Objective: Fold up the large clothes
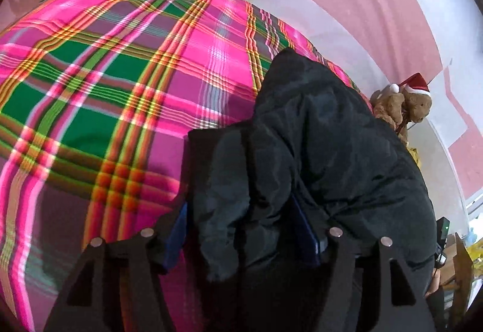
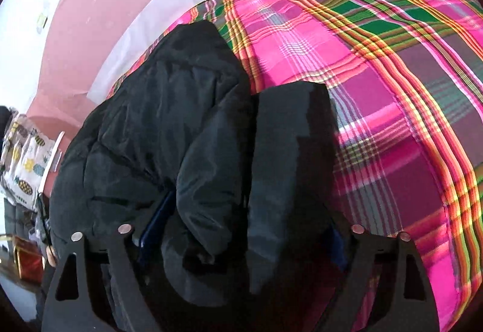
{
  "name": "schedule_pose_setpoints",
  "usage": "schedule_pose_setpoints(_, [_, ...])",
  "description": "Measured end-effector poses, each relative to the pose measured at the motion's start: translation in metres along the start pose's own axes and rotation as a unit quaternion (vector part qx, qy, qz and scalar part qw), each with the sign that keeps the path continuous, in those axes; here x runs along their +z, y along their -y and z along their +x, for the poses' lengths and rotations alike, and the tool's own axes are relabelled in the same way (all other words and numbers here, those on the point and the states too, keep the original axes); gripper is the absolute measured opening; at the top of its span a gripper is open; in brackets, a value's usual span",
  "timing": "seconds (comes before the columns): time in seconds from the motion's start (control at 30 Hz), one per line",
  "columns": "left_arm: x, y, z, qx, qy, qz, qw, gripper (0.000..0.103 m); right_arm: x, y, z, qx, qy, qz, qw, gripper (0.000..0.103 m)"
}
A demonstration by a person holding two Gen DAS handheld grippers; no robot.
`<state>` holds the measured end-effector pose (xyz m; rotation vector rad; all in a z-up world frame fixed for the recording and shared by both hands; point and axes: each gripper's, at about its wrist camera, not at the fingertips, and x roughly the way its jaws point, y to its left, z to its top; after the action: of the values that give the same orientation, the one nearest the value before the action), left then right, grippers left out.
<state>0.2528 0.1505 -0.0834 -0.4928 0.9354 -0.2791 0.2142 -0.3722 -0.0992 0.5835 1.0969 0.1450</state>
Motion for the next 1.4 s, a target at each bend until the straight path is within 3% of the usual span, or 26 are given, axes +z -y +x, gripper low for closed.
schedule_pose_setpoints(0.07, [-0.002, 0.005, 0.001, 0.003, 0.001, 0.008, 1.0000, 0.068, -0.001, 0.000, 0.000, 0.007, -0.002, -0.002, 1.000, 0.074])
schedule_pose_setpoints(0.17, [-0.003, 0.012, 0.004, 0.005, 0.002, 0.020, 0.9998, 0.059, -0.001, -0.004, 0.001, 0.008, -0.005, -0.012, 1.000, 0.061])
schedule_pose_setpoints(0.23, [-0.004, 0.019, 0.003, 0.012, 0.008, 0.034, 0.9993, 0.044, 0.001, -0.009, 0.001, 0.009, -0.001, -0.018, 1.000, 0.049])
schedule_pose_setpoints(0.43, [0.001, 0.042, -0.014, 0.062, 0.025, 0.055, 0.9963, 0.023, 0.007, -0.025, -0.016, -0.010, 0.018, -0.036, 0.999, 0.028])
schedule_pose_setpoints(0.7, [-0.005, 0.066, -0.077, 0.055, 0.084, 0.070, 0.9925, 0.020, 0.003, -0.052, -0.068, -0.007, 0.065, -0.071, 0.995, 0.024])
schedule_pose_setpoints(1.0, [0.000, 0.076, -0.101, 0.049, 0.106, 0.075, 0.9903, 0.019, 0.005, -0.064, -0.085, 0.008, 0.085, -0.078, 0.993, 0.024])
schedule_pose_setpoints(1.17, [0.022, 0.076, -0.118, 0.047, 0.131, 0.078, 0.9872, 0.019, 0.020, -0.082, -0.085, 0.026, 0.101, -0.084, 0.991, 0.024])
schedule_pose_setpoints(1.4, [0.084, 0.056, -0.136, 0.065, 0.168, 0.078, 0.9806, 0.019, 0.064, -0.128, -0.052, 0.053, 0.115, -0.102, 0.987, 0.024])
